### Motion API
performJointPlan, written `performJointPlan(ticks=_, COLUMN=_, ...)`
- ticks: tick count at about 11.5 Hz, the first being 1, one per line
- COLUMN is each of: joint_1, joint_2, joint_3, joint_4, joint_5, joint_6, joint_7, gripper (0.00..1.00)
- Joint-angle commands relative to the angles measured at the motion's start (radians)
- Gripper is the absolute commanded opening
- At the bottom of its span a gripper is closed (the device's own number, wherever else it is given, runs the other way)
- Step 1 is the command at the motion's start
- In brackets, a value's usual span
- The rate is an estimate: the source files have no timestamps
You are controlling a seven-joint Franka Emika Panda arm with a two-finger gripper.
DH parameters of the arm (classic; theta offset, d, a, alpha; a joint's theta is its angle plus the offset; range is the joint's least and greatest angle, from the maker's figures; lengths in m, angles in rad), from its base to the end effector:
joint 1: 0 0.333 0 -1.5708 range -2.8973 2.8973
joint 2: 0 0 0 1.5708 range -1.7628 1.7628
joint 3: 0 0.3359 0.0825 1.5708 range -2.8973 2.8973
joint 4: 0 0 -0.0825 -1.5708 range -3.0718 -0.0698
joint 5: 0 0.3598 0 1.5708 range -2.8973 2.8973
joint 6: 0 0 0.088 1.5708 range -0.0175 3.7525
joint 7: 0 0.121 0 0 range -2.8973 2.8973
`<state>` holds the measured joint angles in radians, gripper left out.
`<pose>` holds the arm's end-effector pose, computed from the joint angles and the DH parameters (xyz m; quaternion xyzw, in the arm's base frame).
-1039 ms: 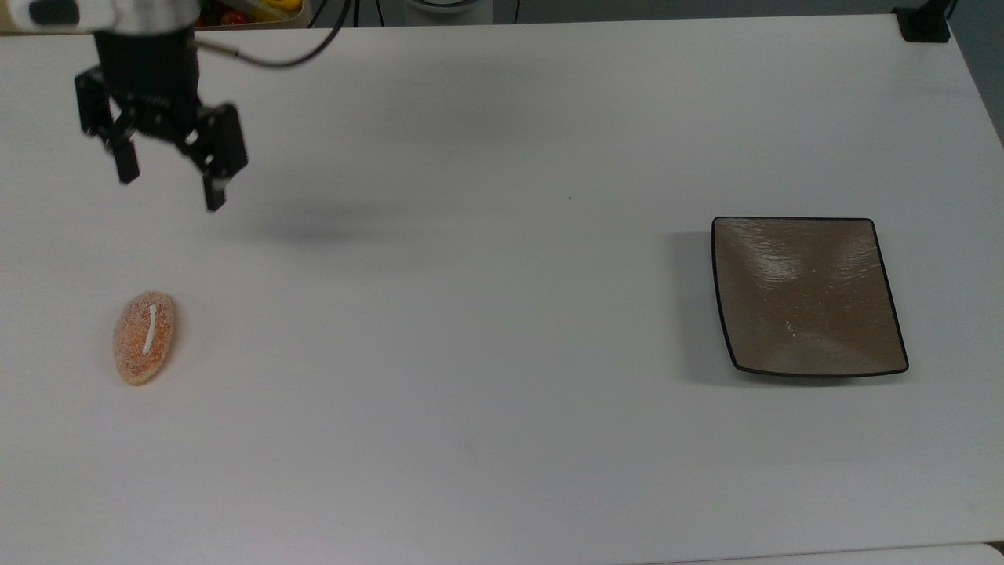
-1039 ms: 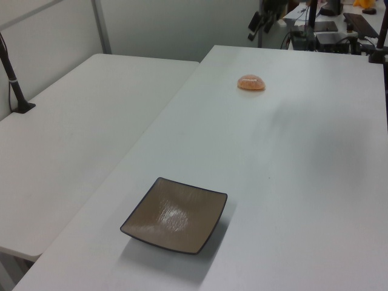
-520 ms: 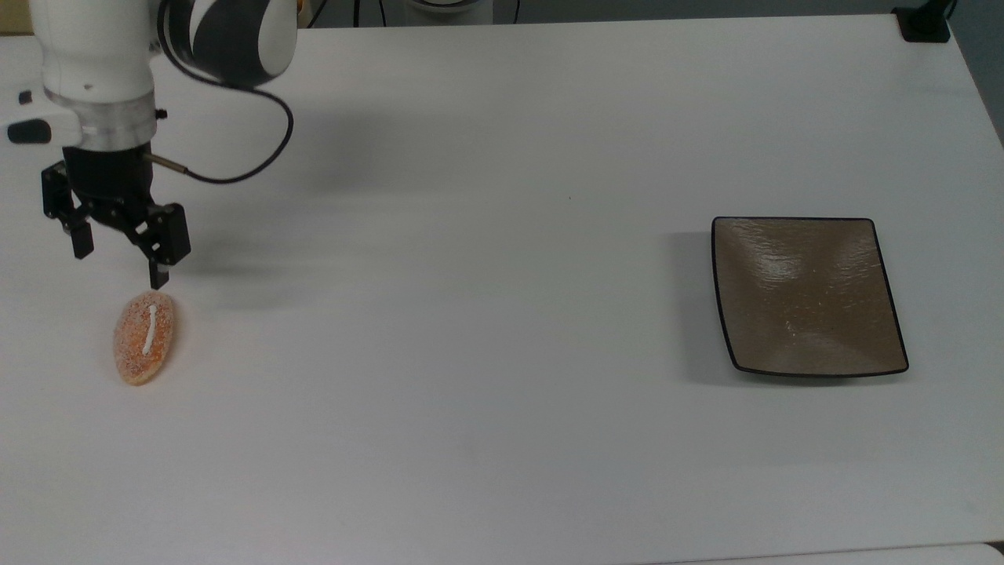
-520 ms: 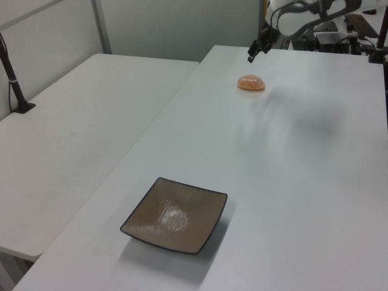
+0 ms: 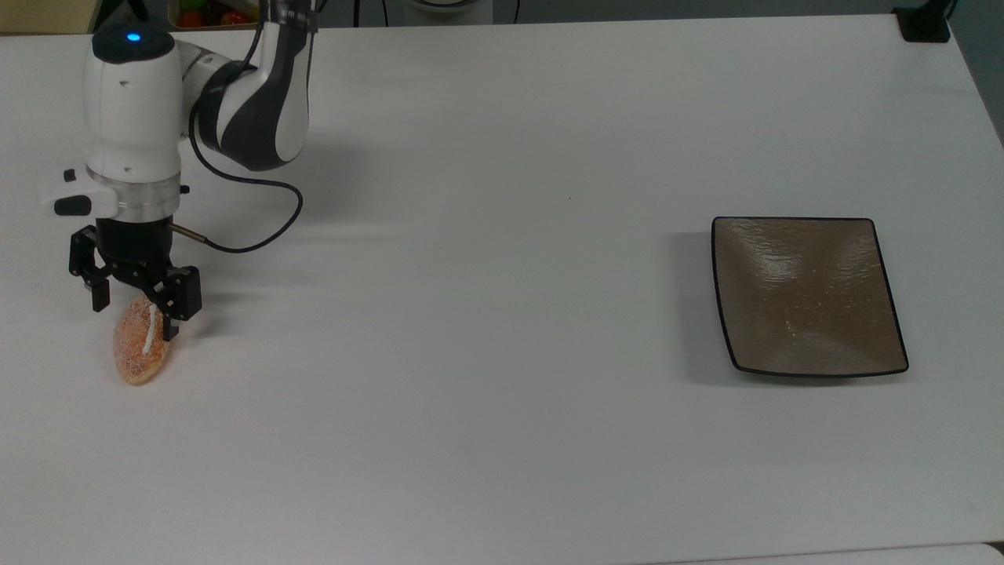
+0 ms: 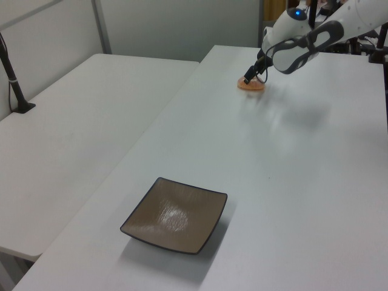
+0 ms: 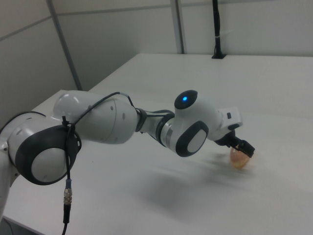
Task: Bread is placed on a ceramic plate
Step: 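Close the gripper around the bread roll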
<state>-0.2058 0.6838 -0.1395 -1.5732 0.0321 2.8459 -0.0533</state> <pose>0.7100 -0.2328 0.3291 0.9474 -0.1248 0.2818 0.0860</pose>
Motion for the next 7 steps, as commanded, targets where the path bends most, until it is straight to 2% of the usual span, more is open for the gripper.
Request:
performJointPlan(ticks=1, joint_1=-0.012, joint_2=0.042, joint_3=0.014, joint_4=0.038, joint_5=-0.003, joint_6=0.018, joint_7=-0.010, gripper=1.00)
performJointPlan(ticks=3, joint_1=-0.012, joint_2=0.049, joint_3=0.014, joint_4=0.038, joint_5=-0.004, joint_6=0.018, joint_7=-0.013, gripper=0.99)
performJointPlan(ticks=7, joint_1=-0.012, joint_2=0.028, joint_3=0.014, joint_4=0.036, joint_5=-0.012, joint_6=0.012, joint_7=-0.014, gripper=0.45)
